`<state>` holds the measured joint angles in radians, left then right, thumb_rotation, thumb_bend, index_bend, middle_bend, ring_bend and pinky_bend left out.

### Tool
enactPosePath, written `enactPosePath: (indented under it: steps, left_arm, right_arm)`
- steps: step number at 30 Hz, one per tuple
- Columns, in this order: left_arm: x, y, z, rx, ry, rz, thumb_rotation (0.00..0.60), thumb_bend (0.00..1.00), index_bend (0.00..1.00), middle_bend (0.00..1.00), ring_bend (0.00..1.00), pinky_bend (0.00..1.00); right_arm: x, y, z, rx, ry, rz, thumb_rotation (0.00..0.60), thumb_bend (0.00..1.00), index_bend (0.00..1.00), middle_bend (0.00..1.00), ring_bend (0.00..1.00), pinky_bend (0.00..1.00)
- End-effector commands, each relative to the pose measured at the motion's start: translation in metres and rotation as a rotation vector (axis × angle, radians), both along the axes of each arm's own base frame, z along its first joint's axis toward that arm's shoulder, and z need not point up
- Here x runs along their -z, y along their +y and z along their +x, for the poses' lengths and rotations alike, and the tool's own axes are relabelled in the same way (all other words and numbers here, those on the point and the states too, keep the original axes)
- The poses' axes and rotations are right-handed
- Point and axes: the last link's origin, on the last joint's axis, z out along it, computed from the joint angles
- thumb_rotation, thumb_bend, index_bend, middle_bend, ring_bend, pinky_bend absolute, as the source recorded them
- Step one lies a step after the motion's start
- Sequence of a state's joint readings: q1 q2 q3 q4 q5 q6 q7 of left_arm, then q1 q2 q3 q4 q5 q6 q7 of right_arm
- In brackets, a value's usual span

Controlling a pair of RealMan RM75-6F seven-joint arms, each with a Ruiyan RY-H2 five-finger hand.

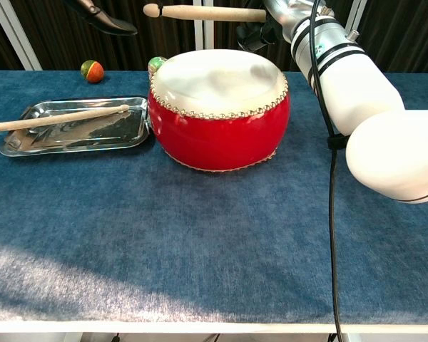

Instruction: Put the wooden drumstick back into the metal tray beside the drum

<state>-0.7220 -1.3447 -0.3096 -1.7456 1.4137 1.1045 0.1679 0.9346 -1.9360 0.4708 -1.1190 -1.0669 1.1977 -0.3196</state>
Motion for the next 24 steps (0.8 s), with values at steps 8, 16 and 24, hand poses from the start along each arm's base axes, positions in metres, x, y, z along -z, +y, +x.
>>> enactPosePath:
  steps: [8, 16, 24]
  left_arm:
    - [0.021, 0.008, 0.016, 0.014, -0.038, -0.025, 0.6, 0.16, 0.29, 0.26, 0.23, 0.32]
    - [0.03, 0.016, 0.028, 0.04, -0.081, -0.02, 0.6, 0.18, 0.35, 0.3, 0.28, 0.37]
    - [0.045, 0.024, 0.031, 0.038, -0.1, -0.025, 0.6, 0.22, 0.4, 0.37, 0.36, 0.43]
  right_arm:
    - [0.005, 0.0, -0.004, 0.015, -0.112, 0.052, 0.6, 0.53, 1.0, 1.0, 1.0, 1.0]
    - [0.01, 0.003, -0.002, 0.013, -0.169, 0.089, 0.6, 0.53, 1.0, 1.0, 1.0, 1.0]
    - [0.011, 0.004, 0.001, 0.021, -0.201, 0.113, 0.6, 0.53, 1.0, 1.0, 1.0, 1.0]
